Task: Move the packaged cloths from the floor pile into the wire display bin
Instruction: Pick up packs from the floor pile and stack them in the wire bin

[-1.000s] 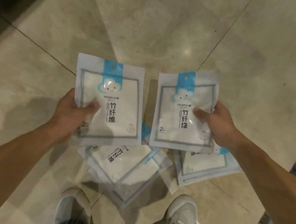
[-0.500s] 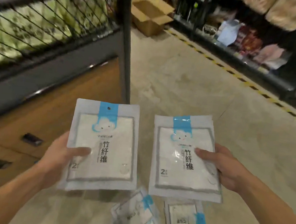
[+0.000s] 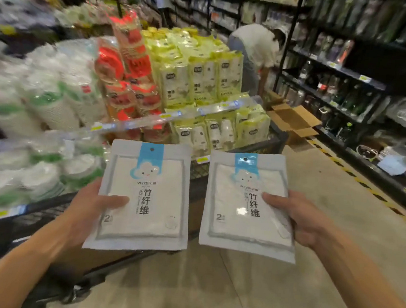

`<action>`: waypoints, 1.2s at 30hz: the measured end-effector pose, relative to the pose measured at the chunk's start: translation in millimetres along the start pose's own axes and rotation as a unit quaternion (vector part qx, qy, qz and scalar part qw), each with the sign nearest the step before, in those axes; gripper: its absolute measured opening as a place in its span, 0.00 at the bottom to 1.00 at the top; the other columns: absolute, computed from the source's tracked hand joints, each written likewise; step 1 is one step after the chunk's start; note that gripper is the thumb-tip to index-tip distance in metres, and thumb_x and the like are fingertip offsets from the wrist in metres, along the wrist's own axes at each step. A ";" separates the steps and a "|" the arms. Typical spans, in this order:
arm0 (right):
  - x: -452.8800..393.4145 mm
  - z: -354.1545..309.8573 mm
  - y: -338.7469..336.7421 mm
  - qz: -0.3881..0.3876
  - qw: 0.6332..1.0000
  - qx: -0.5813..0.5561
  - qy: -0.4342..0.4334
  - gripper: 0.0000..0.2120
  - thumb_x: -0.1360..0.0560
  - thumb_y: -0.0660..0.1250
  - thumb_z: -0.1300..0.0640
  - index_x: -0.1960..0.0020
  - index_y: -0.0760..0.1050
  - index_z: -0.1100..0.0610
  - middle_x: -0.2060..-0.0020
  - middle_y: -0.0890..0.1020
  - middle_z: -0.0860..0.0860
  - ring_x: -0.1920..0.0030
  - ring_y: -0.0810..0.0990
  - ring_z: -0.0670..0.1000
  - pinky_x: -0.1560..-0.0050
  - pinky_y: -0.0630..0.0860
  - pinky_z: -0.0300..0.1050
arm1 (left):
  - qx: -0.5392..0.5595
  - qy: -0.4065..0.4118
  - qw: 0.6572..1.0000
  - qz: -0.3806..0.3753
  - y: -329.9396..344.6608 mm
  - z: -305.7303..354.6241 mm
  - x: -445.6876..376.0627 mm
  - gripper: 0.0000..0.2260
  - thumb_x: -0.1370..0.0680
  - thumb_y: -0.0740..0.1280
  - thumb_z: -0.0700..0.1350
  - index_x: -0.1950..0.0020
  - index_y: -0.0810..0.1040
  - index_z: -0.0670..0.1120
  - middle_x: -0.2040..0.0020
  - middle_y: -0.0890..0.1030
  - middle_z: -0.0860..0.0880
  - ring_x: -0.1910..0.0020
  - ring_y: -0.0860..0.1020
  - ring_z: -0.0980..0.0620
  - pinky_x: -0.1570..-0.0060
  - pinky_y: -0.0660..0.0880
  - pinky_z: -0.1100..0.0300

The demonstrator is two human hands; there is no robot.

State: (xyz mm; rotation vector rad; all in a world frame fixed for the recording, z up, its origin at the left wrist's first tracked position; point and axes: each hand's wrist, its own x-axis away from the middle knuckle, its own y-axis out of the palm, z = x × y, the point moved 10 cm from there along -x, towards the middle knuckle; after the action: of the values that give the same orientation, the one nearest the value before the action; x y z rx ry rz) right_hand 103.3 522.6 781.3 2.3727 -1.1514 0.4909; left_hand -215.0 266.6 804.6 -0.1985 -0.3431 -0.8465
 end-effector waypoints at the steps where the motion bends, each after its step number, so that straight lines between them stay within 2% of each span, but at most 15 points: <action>1: 5.7 -7.6 24.0 -0.025 1.000 0.009 -0.003 0.15 0.24 0.70 0.65 0.38 0.79 0.63 0.46 0.86 0.62 0.54 0.88 0.60 0.61 0.86 0.53 | 0.006 0.007 1.000 0.024 -21.6 6.9 21.5 0.23 0.28 0.72 0.30 0.35 0.76 0.45 0.43 0.85 0.39 0.45 0.84 0.34 0.40 0.76 0.34; 3: 17.7 -17.6 70.6 -0.078 0.997 0.028 -0.010 0.14 0.23 0.69 0.66 0.38 0.80 0.63 0.46 0.86 0.62 0.54 0.88 0.60 0.62 0.85 0.52 | 0.021 0.020 0.998 0.063 -56.8 15.5 68.6 0.27 0.32 0.75 0.32 0.34 0.76 0.44 0.42 0.84 0.38 0.45 0.84 0.34 0.39 0.76 0.34; 5: 28.6 -24.3 114.5 -0.125 0.991 0.050 -0.014 0.15 0.24 0.70 0.66 0.37 0.79 0.64 0.46 0.86 0.63 0.52 0.88 0.61 0.57 0.86 0.55 | 0.045 0.034 0.992 0.117 -88.7 17.5 117.8 0.29 0.33 0.75 0.32 0.33 0.76 0.43 0.42 0.84 0.38 0.45 0.84 0.33 0.39 0.76 0.34; 8: 52.6 -22.9 178.7 -0.202 0.974 0.098 -0.010 0.19 0.25 0.71 0.65 0.34 0.78 0.65 0.44 0.85 0.63 0.46 0.86 0.64 0.46 0.83 0.63 | 0.057 0.062 0.971 0.223 -131.2 11.4 199.0 0.24 0.29 0.70 0.30 0.34 0.77 0.42 0.46 0.86 0.40 0.52 0.86 0.38 0.51 0.81 0.44; 10: 76.8 -16.8 223.1 -0.263 0.957 0.125 -0.007 0.16 0.23 0.70 0.66 0.36 0.78 0.65 0.45 0.86 0.64 0.50 0.87 0.62 0.52 0.85 0.61 | 0.078 0.068 0.955 0.278 -154.1 -0.1 257.9 0.21 0.28 0.70 0.30 0.36 0.77 0.42 0.47 0.86 0.39 0.54 0.86 0.39 0.60 0.83 0.50; 13: 117.7 0.1 285.3 -0.332 0.931 0.152 -0.004 0.12 0.22 0.68 0.68 0.39 0.80 0.65 0.48 0.87 0.63 0.57 0.88 0.59 0.60 0.86 0.55 | 0.115 0.074 0.927 0.349 -182.7 -22.9 347.8 0.26 0.35 0.75 0.34 0.37 0.77 0.41 0.46 0.85 0.37 0.53 0.86 0.38 0.62 0.84 0.50; 17: 177.9 35.7 357.4 -0.412 0.893 0.183 0.003 0.12 0.22 0.68 0.68 0.39 0.80 0.63 0.46 0.86 0.63 0.54 0.88 0.60 0.51 0.84 0.60 | 0.140 0.070 0.891 0.425 -205.7 -52.7 456.1 0.22 0.30 0.71 0.32 0.37 0.75 0.41 0.47 0.86 0.37 0.55 0.86 0.39 0.62 0.83 0.50; 20: 227.7 66.8 407.8 -0.467 0.860 0.205 0.017 0.11 0.22 0.68 0.67 0.41 0.81 0.61 0.48 0.87 0.62 0.52 0.88 0.61 0.48 0.83 0.65 | 0.161 0.065 0.855 0.489 -222.1 -76.4 533.6 0.16 0.26 0.68 0.28 0.42 0.76 0.41 0.54 0.87 0.40 0.62 0.86 0.43 0.68 0.82 0.54; 22: 259.1 90.6 439.6 -0.497 0.839 0.221 0.028 0.12 0.22 0.69 0.66 0.39 0.81 0.61 0.46 0.86 0.63 0.47 0.86 0.64 0.40 0.79 0.68 | 0.174 0.058 0.830 0.527 -237.8 -95.1 579.6 0.16 0.25 0.68 0.28 0.41 0.76 0.42 0.53 0.87 0.40 0.59 0.86 0.42 0.64 0.83 0.50; 24: 281.9 112.1 472.7 -0.513 0.826 0.232 0.030 0.13 0.23 0.69 0.66 0.38 0.80 0.62 0.45 0.86 0.63 0.44 0.85 0.66 0.37 0.77 0.68 | 0.194 0.055 0.810 0.551 -256.7 -112.4 617.7 0.18 0.26 0.69 0.29 0.40 0.76 0.44 0.49 0.86 0.38 0.52 0.85 0.37 0.52 0.83 0.40; 25: 292.8 123.5 488.5 -0.520 0.820 0.237 0.031 0.14 0.23 0.69 0.67 0.38 0.80 0.62 0.45 0.86 0.63 0.44 0.85 0.67 0.37 0.77 0.68 | 0.204 0.053 0.802 0.559 -266.6 -122.1 633.9 0.19 0.26 0.69 0.29 0.39 0.76 0.45 0.49 0.86 0.38 0.50 0.84 0.35 0.50 0.82 0.38; 27: 313.4 146.4 521.0 -0.534 0.809 0.242 0.036 0.15 0.22 0.69 0.67 0.36 0.79 0.63 0.44 0.85 0.64 0.44 0.85 0.67 0.39 0.78 0.69 | 0.216 0.056 0.796 0.563 -286.5 -136.3 660.4 0.19 0.25 0.69 0.29 0.39 0.76 0.47 0.52 0.87 0.40 0.52 0.85 0.36 0.56 0.83 0.41; 29: 334.4 170.4 553.6 -0.547 0.798 0.250 0.044 0.14 0.22 0.68 0.67 0.36 0.79 0.63 0.45 0.86 0.64 0.47 0.86 0.66 0.47 0.83 0.66 | 0.228 0.059 0.790 0.566 -306.2 -148.2 684.2 0.18 0.25 0.68 0.29 0.40 0.76 0.47 0.54 0.87 0.42 0.55 0.86 0.39 0.63 0.83 0.47; 31: 351.8 196.1 583.3 -0.556 0.792 0.247 0.057 0.15 0.22 0.68 0.67 0.36 0.79 0.63 0.44 0.86 0.64 0.47 0.86 0.65 0.53 0.85 0.63 | 0.237 0.059 0.784 0.571 -329.6 -161.9 704.2 0.18 0.25 0.68 0.29 0.40 0.76 0.45 0.53 0.87 0.42 0.55 0.86 0.39 0.63 0.83 0.48; 36: 371.0 251.9 642.3 -0.558 0.786 0.253 0.085 0.16 0.23 0.69 0.67 0.35 0.79 0.63 0.44 0.85 0.63 0.46 0.86 0.65 0.53 0.85 0.62 | 0.257 0.054 0.769 0.582 -387.1 -194.2 733.5 0.20 0.27 0.69 0.29 0.38 0.76 0.45 0.48 0.86 0.39 0.52 0.86 0.37 0.61 0.83 0.45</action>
State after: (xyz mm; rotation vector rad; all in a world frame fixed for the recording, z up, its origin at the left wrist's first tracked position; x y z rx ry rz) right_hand -164.0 -202.1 911.9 2.8227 0.6403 0.5679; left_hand -17.9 -555.1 912.2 0.1650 -0.2604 0.4938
